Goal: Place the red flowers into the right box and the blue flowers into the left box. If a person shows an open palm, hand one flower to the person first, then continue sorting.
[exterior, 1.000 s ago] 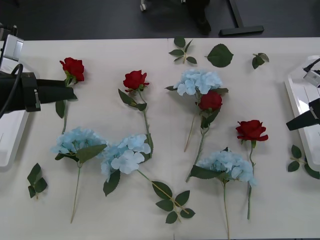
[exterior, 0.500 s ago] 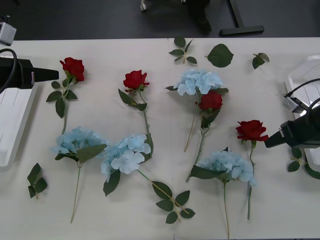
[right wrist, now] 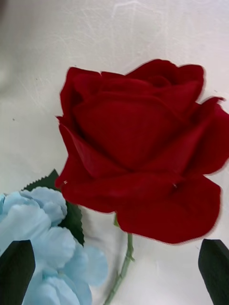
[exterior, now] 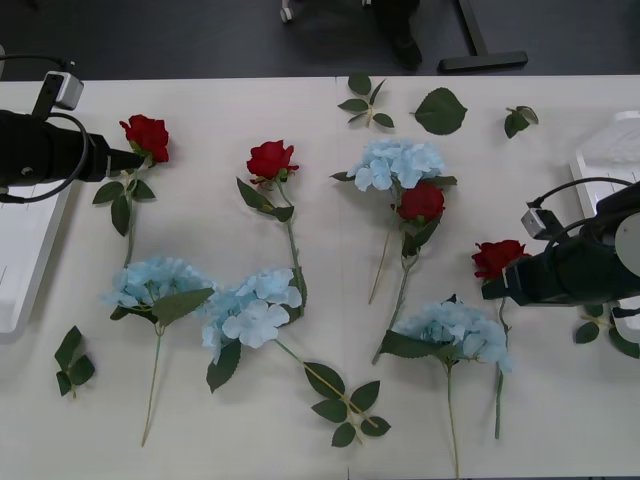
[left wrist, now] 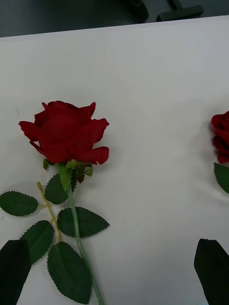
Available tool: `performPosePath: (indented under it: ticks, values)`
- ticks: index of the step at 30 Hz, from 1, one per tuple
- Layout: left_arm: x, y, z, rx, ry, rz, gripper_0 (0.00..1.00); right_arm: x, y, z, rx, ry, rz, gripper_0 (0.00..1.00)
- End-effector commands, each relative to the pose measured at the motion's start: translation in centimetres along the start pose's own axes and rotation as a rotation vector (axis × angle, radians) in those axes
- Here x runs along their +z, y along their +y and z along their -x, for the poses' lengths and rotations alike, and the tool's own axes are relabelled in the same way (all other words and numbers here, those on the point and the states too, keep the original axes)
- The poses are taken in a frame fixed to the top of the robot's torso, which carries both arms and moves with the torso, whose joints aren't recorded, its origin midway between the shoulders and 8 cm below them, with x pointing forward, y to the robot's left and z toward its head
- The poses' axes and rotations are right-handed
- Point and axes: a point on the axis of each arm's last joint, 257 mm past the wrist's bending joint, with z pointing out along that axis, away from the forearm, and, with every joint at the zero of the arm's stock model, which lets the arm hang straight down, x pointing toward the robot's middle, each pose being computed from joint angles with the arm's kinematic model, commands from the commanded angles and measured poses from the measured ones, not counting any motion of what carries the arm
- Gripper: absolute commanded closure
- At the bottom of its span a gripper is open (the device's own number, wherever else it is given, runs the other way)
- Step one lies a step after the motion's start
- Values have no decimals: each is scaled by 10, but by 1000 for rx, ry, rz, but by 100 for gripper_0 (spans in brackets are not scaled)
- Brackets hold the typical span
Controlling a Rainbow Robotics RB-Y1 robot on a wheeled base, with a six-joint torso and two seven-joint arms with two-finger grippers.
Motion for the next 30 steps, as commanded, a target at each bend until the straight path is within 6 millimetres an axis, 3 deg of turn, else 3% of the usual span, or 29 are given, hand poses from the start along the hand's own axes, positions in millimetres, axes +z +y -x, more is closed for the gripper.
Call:
performPosePath:
  ticks: [1,8,20,24,30]
  values:
    - [18,-4,19,39,-57,35,0,5,9,9,36,-48,3,0]
    - [46,6,1,52,-84,86,0,14,-4,15,35,-77,-71,0]
    - [72,15,13,70,-83,142,0,42,-17,2,19,-79,-123,0]
    - [83,22,13,93,-83,184,0,49,-10,1,29,-77,-111,0]
    - [98,14,7,73,-72,180,0,56,0,2,38,-84,-97,0]
